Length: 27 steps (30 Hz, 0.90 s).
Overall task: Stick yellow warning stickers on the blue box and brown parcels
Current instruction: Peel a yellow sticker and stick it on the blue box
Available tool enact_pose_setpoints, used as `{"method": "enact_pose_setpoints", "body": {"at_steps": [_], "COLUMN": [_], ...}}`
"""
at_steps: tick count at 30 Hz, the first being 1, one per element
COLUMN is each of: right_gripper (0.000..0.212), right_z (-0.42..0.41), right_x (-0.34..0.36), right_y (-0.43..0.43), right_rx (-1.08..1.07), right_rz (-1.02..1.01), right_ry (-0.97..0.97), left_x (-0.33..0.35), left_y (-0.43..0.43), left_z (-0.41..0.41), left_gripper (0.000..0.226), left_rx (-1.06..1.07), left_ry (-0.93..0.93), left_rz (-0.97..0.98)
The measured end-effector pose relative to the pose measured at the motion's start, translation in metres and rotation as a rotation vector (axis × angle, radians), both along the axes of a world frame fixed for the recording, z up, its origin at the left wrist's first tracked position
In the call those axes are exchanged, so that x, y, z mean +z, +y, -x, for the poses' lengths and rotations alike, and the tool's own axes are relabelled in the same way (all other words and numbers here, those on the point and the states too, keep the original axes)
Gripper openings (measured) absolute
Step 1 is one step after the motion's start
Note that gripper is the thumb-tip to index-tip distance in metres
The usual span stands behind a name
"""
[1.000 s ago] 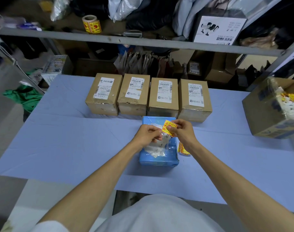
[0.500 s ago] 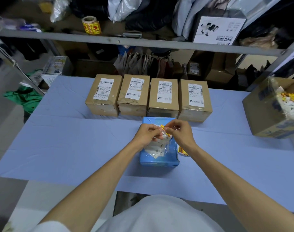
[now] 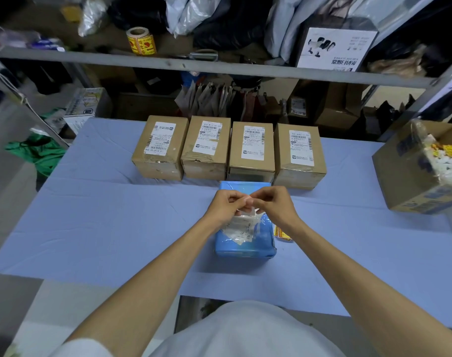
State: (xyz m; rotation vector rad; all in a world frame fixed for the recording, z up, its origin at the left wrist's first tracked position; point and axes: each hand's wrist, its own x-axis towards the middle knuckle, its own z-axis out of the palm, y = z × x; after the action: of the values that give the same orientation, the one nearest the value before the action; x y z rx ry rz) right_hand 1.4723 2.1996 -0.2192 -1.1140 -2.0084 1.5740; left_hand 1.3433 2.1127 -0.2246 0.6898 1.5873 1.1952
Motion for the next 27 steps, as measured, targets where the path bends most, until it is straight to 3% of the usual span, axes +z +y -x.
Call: {"method": "enact_pose_setpoints", "body": {"at_steps": [17,27], "right_gripper": [0.024,0.018], "right_z": [0.0012,-0.0004], "right_x": [0.0042,0.0069], "right_y": [-0.0012,-0.0019], "right_rx": [0.001,-0.013], "right_rz": [-0.057,0.005], "right_ry": [-0.013,0.027], "left_x": [0.0049,0.0078], "left_y": [0.0003,0.0015], "left_z": [-0.0023,-0.0046], "left_gripper": [0.015,0.014], "left_rx": [0.085,0.086], "left_ry": [-0.063,-0.055], "left_rz": [0.003,-0.006]}}
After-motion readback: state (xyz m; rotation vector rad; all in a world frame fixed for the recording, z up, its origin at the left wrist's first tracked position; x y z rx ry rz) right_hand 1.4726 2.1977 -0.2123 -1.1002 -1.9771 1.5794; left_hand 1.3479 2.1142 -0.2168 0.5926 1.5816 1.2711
